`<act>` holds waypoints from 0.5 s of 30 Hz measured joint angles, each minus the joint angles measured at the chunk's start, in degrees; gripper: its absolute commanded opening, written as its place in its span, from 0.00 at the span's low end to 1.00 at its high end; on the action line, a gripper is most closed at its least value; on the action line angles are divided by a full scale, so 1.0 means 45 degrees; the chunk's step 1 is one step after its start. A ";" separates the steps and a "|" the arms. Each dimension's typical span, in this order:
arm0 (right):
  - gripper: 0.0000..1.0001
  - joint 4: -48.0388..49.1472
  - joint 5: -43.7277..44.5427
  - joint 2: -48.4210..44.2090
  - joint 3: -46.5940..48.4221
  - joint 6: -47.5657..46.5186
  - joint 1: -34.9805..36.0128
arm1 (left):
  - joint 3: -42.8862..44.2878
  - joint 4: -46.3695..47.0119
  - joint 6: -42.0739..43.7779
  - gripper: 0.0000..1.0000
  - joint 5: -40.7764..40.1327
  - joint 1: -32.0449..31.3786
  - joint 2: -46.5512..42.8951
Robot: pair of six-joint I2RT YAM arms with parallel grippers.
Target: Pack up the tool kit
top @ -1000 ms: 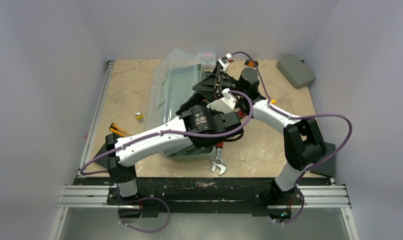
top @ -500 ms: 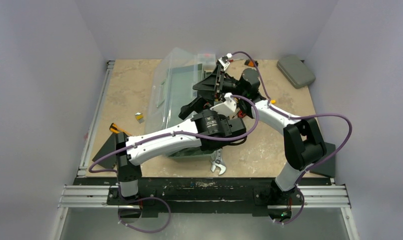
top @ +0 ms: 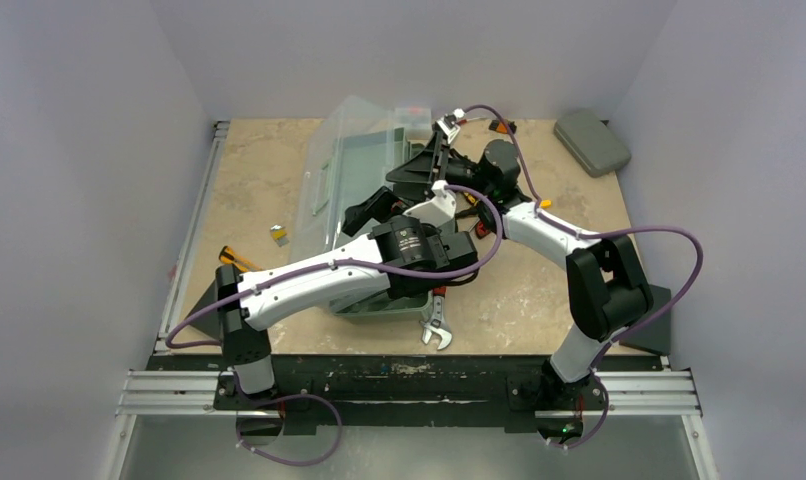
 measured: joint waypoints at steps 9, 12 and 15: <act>0.84 0.0165 0.0010 -0.0209 -0.0461 -0.0024 -0.0253 | -0.0170 -0.0010 -0.0107 0.93 -0.0015 0.0238 -0.0427; 0.84 0.0151 0.0005 -0.0355 -0.0787 -0.0073 -0.0597 | -0.0170 -0.0005 -0.0107 0.93 -0.0015 0.0238 -0.0427; 0.85 0.0131 0.0005 -0.0466 -0.0996 -0.0117 -0.0952 | -0.0170 0.0000 -0.0107 0.93 -0.0015 0.0238 -0.0427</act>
